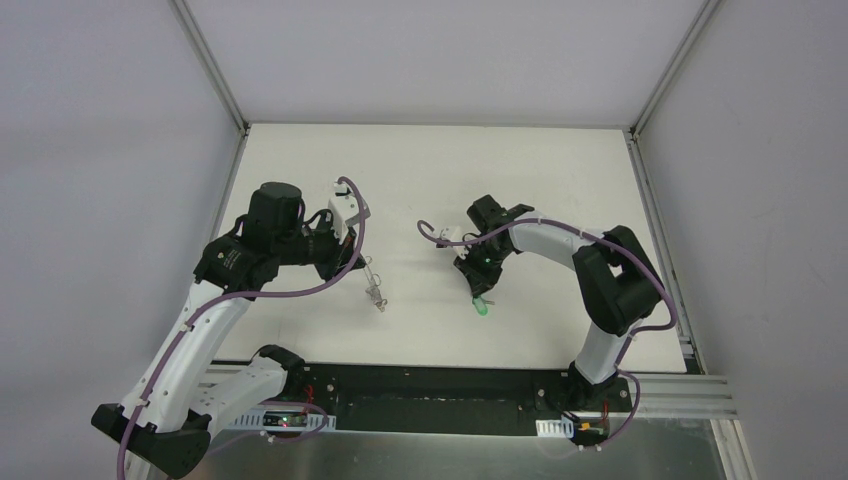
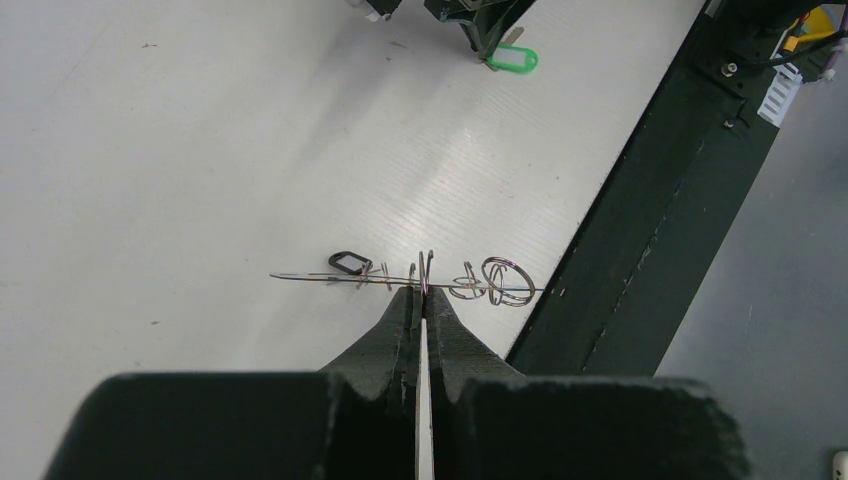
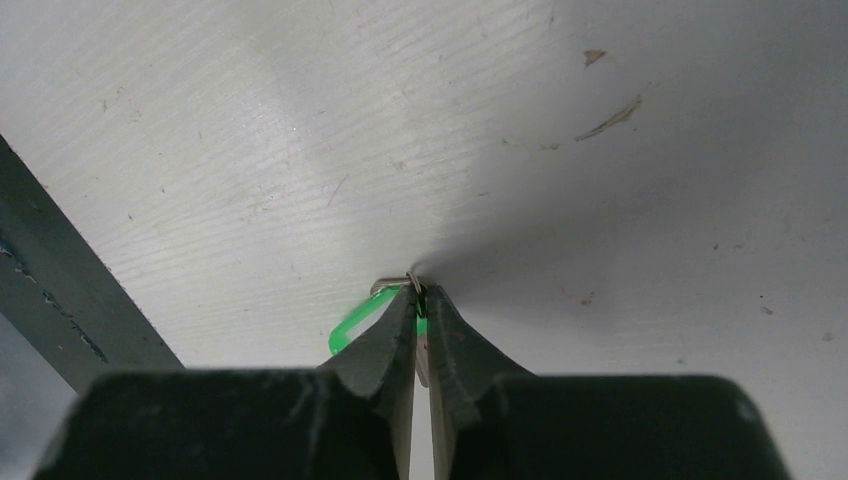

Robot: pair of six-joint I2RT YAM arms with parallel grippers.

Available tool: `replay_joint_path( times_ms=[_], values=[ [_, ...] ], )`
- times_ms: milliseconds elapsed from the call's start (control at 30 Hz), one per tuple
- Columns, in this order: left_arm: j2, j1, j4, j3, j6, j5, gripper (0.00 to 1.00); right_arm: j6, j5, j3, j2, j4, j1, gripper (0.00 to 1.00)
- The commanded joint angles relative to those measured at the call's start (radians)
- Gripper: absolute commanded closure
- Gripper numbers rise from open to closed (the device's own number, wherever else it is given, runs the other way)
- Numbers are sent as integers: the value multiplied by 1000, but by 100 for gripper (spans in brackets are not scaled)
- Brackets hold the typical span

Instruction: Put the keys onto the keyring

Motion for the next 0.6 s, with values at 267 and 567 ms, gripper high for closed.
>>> replay_joint_path(
  times_ms=[267, 567],
  values=[
    [-17, 5, 34, -6, 17, 11, 100, 6, -76, 47, -19, -39, -24, 100],
    [-10, 5, 40, -11, 16, 11, 100, 18, -120, 56, -52, -47, -46, 100]
  ],
)
